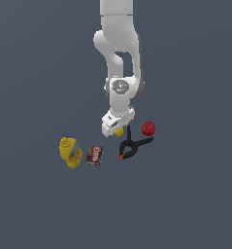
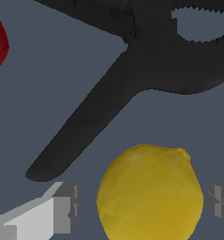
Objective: Pick up a designated object from a clutter of objects.
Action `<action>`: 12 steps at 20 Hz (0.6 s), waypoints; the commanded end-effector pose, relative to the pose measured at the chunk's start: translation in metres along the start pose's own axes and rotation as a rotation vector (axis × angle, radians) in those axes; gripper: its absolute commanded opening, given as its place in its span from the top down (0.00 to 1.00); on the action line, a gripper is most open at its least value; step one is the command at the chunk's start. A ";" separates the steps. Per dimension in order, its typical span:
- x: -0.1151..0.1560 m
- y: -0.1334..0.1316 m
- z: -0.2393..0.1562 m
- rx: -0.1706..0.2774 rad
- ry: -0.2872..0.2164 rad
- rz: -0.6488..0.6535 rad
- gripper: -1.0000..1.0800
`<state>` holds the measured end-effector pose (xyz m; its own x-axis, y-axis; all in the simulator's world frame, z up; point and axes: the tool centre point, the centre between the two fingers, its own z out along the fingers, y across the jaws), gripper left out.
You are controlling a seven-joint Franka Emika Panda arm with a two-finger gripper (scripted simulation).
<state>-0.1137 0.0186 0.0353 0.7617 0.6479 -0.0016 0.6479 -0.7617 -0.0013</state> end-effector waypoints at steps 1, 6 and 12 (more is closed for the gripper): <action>0.000 0.001 0.005 -0.001 0.001 0.000 0.04; 0.001 0.001 0.007 -0.001 0.001 0.000 1.00; 0.001 0.001 0.007 -0.001 0.001 0.000 1.00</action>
<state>-0.1123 0.0165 0.0299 0.7646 0.6446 0.0010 0.6446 -0.7646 0.0022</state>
